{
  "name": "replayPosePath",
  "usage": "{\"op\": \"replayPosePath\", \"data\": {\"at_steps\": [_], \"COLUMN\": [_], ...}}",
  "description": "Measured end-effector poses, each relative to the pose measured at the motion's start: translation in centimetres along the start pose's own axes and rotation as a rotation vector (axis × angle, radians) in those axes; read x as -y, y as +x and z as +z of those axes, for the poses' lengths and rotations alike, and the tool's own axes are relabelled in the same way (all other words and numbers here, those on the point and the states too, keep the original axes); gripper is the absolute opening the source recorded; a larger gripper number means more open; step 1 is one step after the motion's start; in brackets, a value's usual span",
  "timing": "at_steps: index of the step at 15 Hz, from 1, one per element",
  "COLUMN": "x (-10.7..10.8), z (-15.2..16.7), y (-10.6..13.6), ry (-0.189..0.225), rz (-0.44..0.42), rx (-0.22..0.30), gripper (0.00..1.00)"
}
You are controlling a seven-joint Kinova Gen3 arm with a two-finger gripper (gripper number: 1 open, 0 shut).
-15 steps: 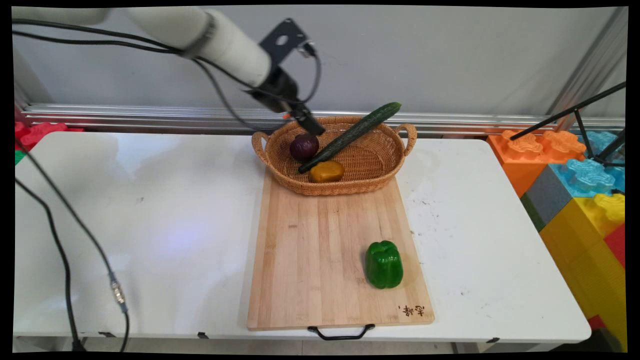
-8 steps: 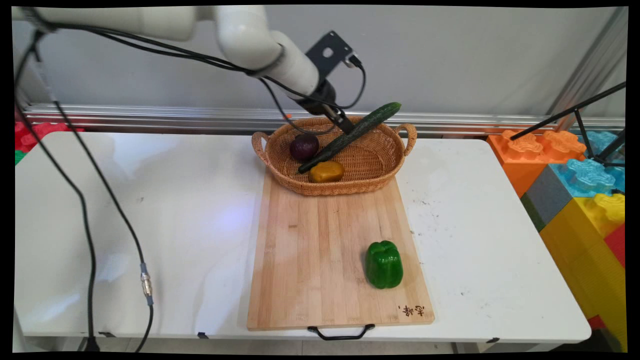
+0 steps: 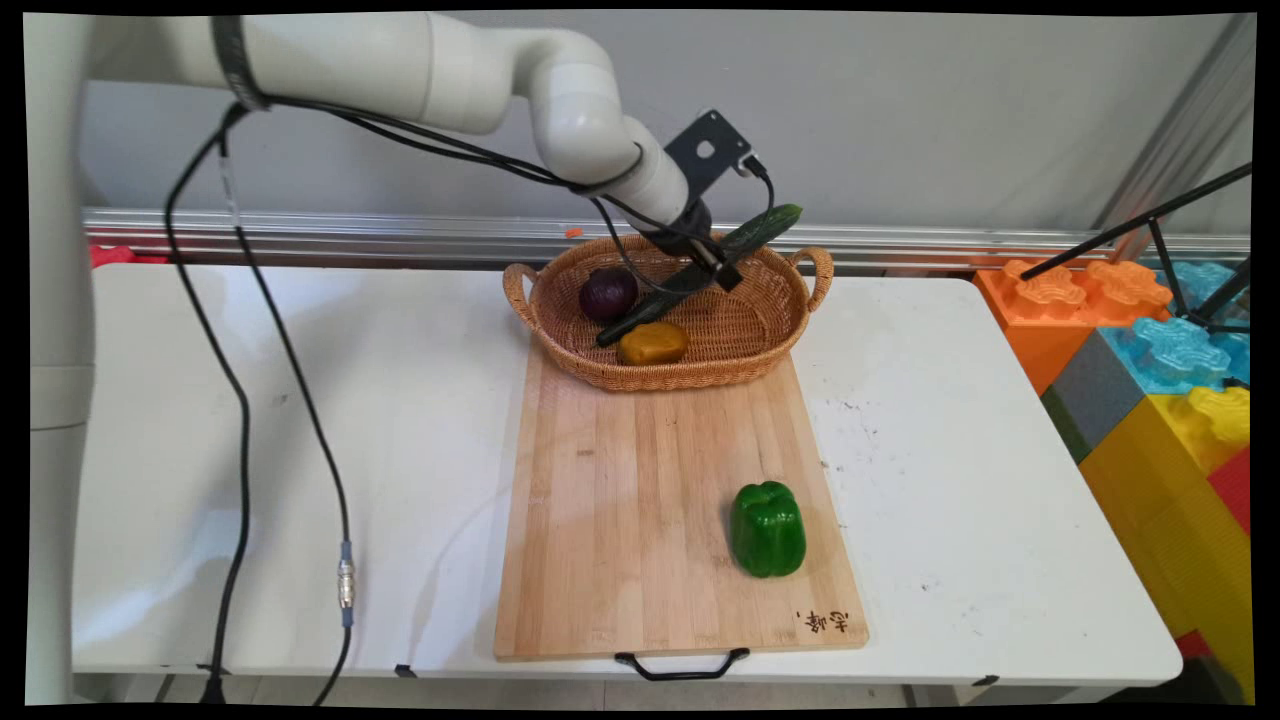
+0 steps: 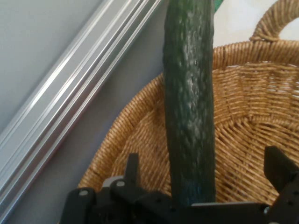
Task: Pick up the cucumber from the vegetable basket, then place the picked object on the cutting board
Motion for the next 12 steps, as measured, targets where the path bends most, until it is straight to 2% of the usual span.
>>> {"op": "replayPosePath", "data": {"at_steps": [4, 5, 9, 12], "x": [-0.4, -0.4, -0.3, -0.5], "z": [2.4, 2.7, 2.8, 1.5], "y": [0.2, 0.2, 0.5, 0.7], "ry": [0.004, 0.006, 0.029, 0.046], "rz": [0.015, 0.021, 0.053, 0.084], "rx": [0.005, 0.004, -0.002, -0.014], "gripper": [1.00, 0.00, 0.00, 0.00]}}
